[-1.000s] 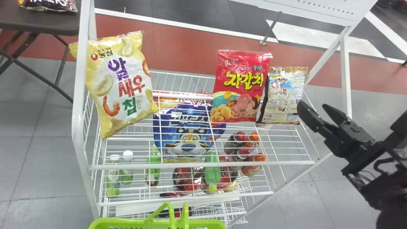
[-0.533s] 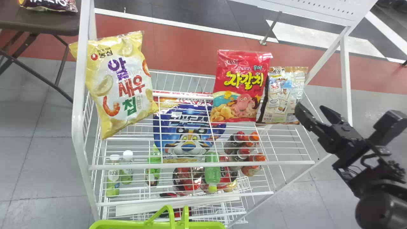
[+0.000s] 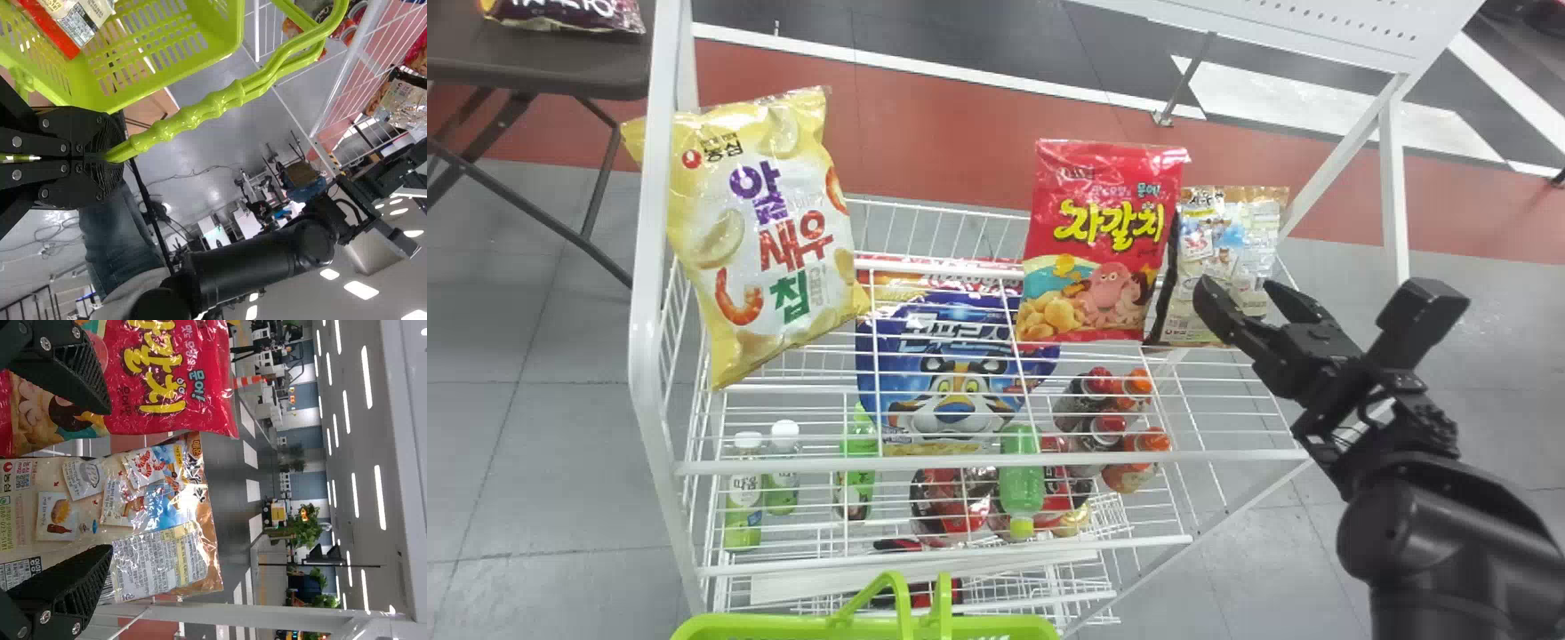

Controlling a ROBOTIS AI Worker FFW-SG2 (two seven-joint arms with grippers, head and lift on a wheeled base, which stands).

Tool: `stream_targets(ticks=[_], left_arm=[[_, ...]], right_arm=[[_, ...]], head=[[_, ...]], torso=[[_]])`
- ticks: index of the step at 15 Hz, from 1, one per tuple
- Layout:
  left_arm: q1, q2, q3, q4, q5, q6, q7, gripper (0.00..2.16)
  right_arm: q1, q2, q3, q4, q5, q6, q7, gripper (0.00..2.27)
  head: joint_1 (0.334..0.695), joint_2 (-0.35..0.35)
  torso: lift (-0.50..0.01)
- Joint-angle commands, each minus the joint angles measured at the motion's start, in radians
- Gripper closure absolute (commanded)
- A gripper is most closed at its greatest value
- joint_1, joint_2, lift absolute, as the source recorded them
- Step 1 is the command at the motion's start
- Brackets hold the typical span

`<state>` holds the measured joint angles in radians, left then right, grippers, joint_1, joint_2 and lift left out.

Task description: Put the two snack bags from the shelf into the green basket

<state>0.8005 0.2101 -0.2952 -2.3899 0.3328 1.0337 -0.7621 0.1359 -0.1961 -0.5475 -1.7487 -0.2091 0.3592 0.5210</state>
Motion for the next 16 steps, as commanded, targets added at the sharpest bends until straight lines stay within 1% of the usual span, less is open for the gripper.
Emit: stream_targets(ticks=[1, 3, 7, 10, 11, 14, 15, 16], left_arm=[[0.000, 0.002, 0.004, 0.000, 0.000, 0.000, -0.002, 1.81], [0.000, 0.002, 0.013, 0.000, 0.003, -0.004, -0.005, 1.81], [-0.004, 0.002, 0.027, 0.006, 0.014, -0.007, -0.008, 1.80], [-0.012, 0.002, 0.031, 0.012, 0.015, -0.007, -0.006, 1.80], [-0.014, 0.000, 0.031, 0.014, 0.017, -0.004, -0.006, 1.81], [-0.021, -0.001, 0.036, 0.024, 0.025, -0.004, -0.005, 1.81], [-0.023, -0.003, 0.039, 0.028, 0.028, -0.004, -0.005, 1.81], [-0.023, -0.003, 0.039, 0.028, 0.029, -0.007, -0.005, 1.80]], right_arm=[[-0.039, 0.000, 0.017, 0.057, 0.039, -0.025, -0.013, 0.09], [-0.062, -0.011, 0.021, 0.098, 0.054, -0.038, -0.032, 0.09], [-0.113, -0.042, 0.031, 0.201, 0.094, -0.081, -0.036, 0.09], [-0.137, -0.065, 0.058, 0.267, 0.106, -0.121, -0.036, 0.09], [-0.142, -0.065, 0.063, 0.270, 0.106, -0.121, -0.036, 0.16], [-0.173, -0.066, 0.064, 0.288, 0.115, -0.084, -0.016, 0.60], [-0.180, -0.068, 0.070, 0.293, 0.125, -0.075, -0.013, 0.95], [-0.182, -0.068, 0.074, 0.294, 0.122, -0.068, -0.016, 1.57]], head=[[0.695, -0.350], [0.695, -0.350], [0.695, -0.350], [0.695, -0.350], [0.695, -0.350], [0.695, -0.350], [0.695, -0.350], [0.695, -0.350]], torso=[[-0.011], [-0.011], [-0.011], [-0.011], [-0.011], [-0.011], [-0.011], [-0.011]])
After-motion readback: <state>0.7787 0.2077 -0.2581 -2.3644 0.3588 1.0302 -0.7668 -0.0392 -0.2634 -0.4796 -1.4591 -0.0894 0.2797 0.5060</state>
